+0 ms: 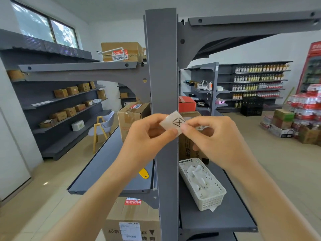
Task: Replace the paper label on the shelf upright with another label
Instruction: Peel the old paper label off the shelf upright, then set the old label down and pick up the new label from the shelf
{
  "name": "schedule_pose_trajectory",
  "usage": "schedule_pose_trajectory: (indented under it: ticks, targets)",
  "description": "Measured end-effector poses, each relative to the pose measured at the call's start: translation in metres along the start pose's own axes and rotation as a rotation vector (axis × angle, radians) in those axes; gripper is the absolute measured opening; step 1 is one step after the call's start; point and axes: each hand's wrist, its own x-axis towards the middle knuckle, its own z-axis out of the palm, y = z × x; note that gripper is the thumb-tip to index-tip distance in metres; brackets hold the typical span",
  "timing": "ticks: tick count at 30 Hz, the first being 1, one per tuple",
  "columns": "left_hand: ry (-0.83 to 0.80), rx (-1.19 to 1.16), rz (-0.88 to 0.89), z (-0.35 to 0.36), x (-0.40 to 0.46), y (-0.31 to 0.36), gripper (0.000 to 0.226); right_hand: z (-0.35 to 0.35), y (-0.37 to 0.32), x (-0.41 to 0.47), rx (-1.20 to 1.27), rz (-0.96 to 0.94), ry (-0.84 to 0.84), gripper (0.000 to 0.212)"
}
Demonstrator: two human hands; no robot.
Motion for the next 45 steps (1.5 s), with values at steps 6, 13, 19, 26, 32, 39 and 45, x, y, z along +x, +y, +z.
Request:
schedule_pose_trajectory:
  ticks: [6, 13, 19, 26, 32, 39, 45]
  targets:
    - [-0.028, 0.031, -0.027, -0.001, 0.000, -0.001, 0.017, 0.001, -0.001, 0.001, 0.075, -0.057, -0.011, 0.024]
    - [-0.069, -0.405, -0.343, -0.002, 0.006, 0.013, 0.036, 0.001, 0.009, 0.000, 0.246, 0.041, 0.063, 0.024]
    - [-0.143, -0.041, -0.121, 0.014, 0.009, 0.003, 0.015, -0.011, 0.015, -0.008, 0.126, -0.026, 0.033, 0.038]
    - [-0.091, -0.137, -0.154, 0.044, 0.019, -0.001, 0.019, -0.041, 0.035, -0.014, 0.293, 0.132, -0.006, 0.021]
    - [-0.146, -0.274, -0.130, 0.072, 0.022, 0.001, 0.014, -0.051, 0.049, -0.014, 0.241, 0.151, 0.026, 0.032]
    - [-0.400, -0.277, -0.131, 0.107, 0.029, -0.012, 0.037, -0.060, 0.086, -0.014, 0.039, 0.186, 0.240, 0.017]
    - [-0.283, 0.169, -0.180, 0.144, 0.044, -0.050, 0.061, -0.046, 0.126, -0.014, -0.046, 0.279, 0.298, 0.009]
